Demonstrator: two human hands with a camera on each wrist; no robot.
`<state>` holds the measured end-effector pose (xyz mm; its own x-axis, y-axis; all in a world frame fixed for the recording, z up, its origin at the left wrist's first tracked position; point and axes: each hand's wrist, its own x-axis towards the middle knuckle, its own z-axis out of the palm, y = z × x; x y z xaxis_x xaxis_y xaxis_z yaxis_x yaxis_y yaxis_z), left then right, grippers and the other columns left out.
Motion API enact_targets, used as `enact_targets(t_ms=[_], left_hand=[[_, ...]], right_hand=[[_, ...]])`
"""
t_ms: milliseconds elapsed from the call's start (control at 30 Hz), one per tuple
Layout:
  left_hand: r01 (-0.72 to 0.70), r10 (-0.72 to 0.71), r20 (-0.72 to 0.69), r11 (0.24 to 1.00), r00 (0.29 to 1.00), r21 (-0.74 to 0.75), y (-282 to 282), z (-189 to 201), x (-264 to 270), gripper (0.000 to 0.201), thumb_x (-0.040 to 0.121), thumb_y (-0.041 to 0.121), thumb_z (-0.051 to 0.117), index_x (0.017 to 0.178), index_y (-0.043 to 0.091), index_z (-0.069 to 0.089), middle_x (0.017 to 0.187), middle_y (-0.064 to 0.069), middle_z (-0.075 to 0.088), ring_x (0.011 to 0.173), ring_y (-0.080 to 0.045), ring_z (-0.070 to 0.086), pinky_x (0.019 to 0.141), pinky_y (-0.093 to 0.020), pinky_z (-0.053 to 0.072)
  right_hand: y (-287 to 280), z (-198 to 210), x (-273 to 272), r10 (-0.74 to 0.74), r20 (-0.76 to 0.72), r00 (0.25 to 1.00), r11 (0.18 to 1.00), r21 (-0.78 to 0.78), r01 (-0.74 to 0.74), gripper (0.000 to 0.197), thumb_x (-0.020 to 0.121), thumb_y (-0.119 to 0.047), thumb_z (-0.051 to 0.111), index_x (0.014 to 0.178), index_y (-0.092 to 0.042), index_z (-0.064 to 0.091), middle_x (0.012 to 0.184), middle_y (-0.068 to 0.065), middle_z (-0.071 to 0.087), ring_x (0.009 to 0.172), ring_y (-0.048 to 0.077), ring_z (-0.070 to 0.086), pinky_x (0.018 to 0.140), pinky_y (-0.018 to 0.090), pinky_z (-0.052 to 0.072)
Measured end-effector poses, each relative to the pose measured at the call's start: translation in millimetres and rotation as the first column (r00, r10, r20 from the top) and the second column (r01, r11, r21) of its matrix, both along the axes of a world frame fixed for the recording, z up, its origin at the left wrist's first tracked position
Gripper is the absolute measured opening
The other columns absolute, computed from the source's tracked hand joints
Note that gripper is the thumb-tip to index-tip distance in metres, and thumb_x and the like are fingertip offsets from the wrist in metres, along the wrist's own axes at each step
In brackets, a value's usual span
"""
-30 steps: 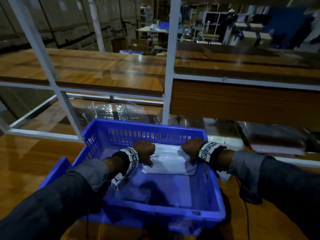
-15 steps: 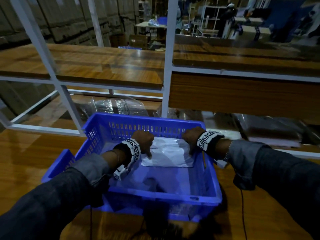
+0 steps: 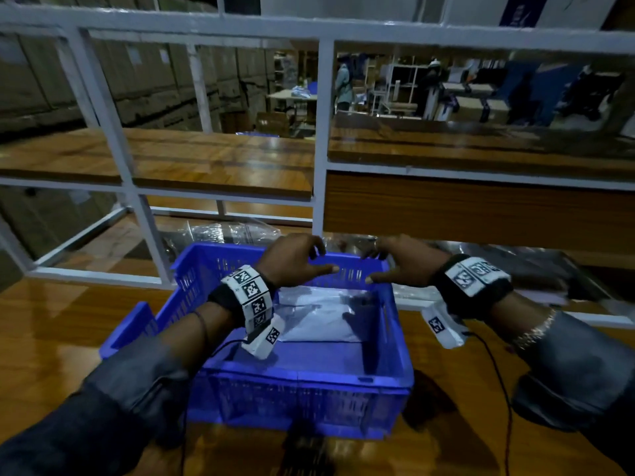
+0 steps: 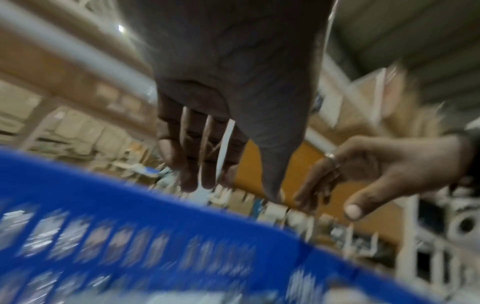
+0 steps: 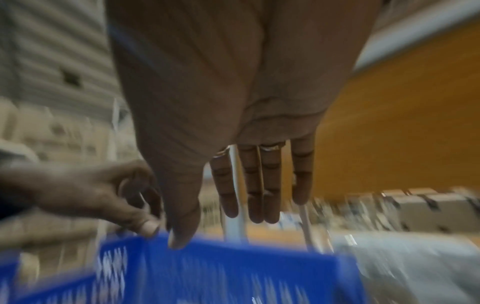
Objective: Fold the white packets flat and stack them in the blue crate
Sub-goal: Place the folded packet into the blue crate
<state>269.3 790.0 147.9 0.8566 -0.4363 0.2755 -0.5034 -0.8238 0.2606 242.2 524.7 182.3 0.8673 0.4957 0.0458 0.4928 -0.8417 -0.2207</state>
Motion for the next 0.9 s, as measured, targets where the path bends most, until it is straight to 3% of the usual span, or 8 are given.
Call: enact_targets(t_ms=[67,133,300,433,567,733,833,900], left_hand=[[-0.010,0.019,0.107,0.996,0.994,-0.085,-6.8,9.8,-23.0,0.054,0.081,0.074,0.063,0.106,0.026,0.068,0.092,0.010,0.070,0.081,-0.007,0.063,0.068,-0.029,0.054],[-0.034,0.067,0.146,0.975,0.987,-0.220,-13.0,9.2,-44.1,0.049,0.083,0.073,0.063,0.100,0.028,0.069,0.087,0.012,0.069,0.079,-0.006,0.063,0.067,-0.030,0.054],[-0.018,0.012,-0.016,0.866,1.000,-0.500,-50.9,-10.1,-103.1,0.033,0.085,0.064,0.070,0.091,0.032,0.070,0.083,0.014,0.070,0.078,0.001,0.064,0.069,-0.026,0.054],[-0.007,-0.094,-0.135,0.796,0.986,-0.606,-103.5,-33.3,-142.4,0.032,0.085,0.061,0.071,0.087,0.029,0.073,0.084,0.011,0.073,0.075,-0.004,0.068,0.073,-0.038,0.057],[-0.025,-0.137,-0.201,0.768,0.970,-0.639,-162.7,-55.6,-178.2,0.043,0.078,0.070,0.069,0.084,0.027,0.072,0.079,0.010,0.073,0.072,-0.007,0.069,0.071,-0.039,0.058],[-0.073,-0.191,-0.347,0.780,0.918,-0.622,-247.6,-81.0,-235.8,0.027,0.080,0.053,0.078,0.084,0.027,0.072,0.078,0.011,0.071,0.075,-0.012,0.071,0.067,-0.049,0.061],[-0.021,-0.235,-0.379,0.827,0.895,-0.562,-298.2,-90.1,-265.4,0.030,0.079,0.056,0.075,0.087,0.027,0.071,0.083,0.010,0.072,0.073,-0.012,0.070,0.069,-0.049,0.060],[0.034,-0.286,-0.402,0.848,0.870,-0.529,-331.0,-88.3,-284.1,0.021,0.087,0.045,0.074,0.091,0.024,0.071,0.086,0.008,0.071,0.069,-0.015,0.071,0.062,-0.048,0.061]], right_hand=[[-15.5,1.4,-24.4,0.016,0.062,0.998,0.987,0.156,-0.025,0.050,0.082,-0.051,0.078,0.122,-0.023,0.068,0.112,-0.009,0.069,0.098,0.007,0.064,0.076,0.023,0.051],[-32.0,-1.9,-52.2,-0.008,0.055,0.998,0.951,0.310,-0.009,0.048,0.082,-0.052,0.077,0.122,-0.029,0.068,0.110,-0.015,0.068,0.097,0.002,0.064,0.075,0.021,0.050],[-79.5,-33.2,-122.4,-0.109,-0.095,0.990,0.822,0.551,0.143,0.035,0.084,-0.031,0.080,0.117,-0.025,0.070,0.111,-0.011,0.071,0.099,0.006,0.068,0.081,0.037,0.059],[-113.8,-72.7,-173.9,-0.179,-0.182,0.967,0.666,0.701,0.255,0.033,0.080,-0.036,0.079,0.110,-0.023,0.074,0.108,-0.007,0.074,0.100,0.010,0.070,0.087,0.038,0.058],[-158.5,-104.5,-230.0,-0.258,-0.247,0.934,0.532,0.771,0.351,0.023,0.084,-0.030,0.079,0.107,-0.027,0.075,0.107,-0.009,0.075,0.101,0.010,0.070,0.091,0.039,0.056],[-224.9,-134.8,-321.0,-0.350,-0.357,0.866,0.383,0.789,0.480,0.025,0.085,-0.036,0.077,0.109,-0.028,0.076,0.112,-0.014,0.073,0.106,0.007,0.068,0.093,0.043,0.057],[-262.3,-147.5,-368.1,-0.388,-0.441,0.809,0.284,0.778,0.560,0.023,0.087,-0.033,0.076,0.109,-0.026,0.075,0.109,-0.016,0.074,0.103,0.000,0.067,0.094,0.041,0.057],[-287.5,-156.4,-391.4,-0.412,-0.490,0.768,0.231,0.759,0.609,0.020,0.089,-0.031,0.076,0.109,-0.027,0.075,0.111,-0.017,0.073,0.103,-0.003,0.066,0.095,0.039,0.057]])
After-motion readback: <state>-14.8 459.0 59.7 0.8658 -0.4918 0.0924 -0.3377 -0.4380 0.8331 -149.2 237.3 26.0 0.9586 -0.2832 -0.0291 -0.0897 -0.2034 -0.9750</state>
